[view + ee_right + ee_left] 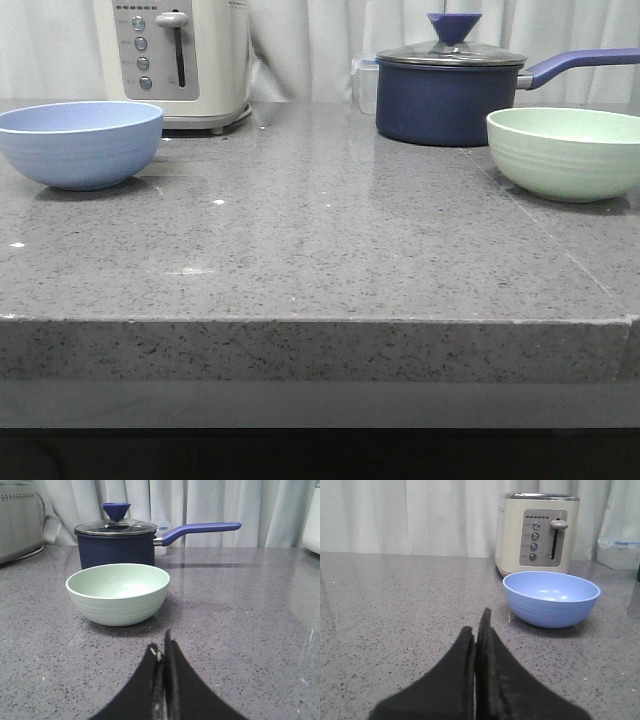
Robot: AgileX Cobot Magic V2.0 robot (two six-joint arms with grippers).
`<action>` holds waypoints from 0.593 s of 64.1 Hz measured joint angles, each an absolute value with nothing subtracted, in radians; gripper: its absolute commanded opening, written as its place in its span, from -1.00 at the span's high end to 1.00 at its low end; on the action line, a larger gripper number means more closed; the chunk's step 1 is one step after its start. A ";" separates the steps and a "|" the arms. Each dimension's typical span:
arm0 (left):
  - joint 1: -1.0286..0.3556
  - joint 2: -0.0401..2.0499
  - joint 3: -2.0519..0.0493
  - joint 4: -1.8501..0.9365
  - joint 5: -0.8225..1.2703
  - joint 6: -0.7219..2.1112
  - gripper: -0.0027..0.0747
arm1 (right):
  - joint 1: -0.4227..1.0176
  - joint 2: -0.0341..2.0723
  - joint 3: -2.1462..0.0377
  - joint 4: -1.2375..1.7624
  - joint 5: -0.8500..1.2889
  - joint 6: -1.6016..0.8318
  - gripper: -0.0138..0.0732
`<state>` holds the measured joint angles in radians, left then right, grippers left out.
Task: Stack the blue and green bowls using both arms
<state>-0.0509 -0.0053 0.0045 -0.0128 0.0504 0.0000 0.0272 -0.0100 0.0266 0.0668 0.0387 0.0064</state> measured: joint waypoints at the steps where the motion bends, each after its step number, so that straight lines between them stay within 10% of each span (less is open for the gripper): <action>1: -0.051 -0.005 0.004 -0.013 0.050 0.000 0.98 | 0.027 -0.010 0.027 0.067 0.039 0.006 0.81; 38: -0.051 0.051 -0.366 -0.013 0.245 0.000 0.98 | 0.027 0.008 -0.279 0.077 0.267 0.006 0.81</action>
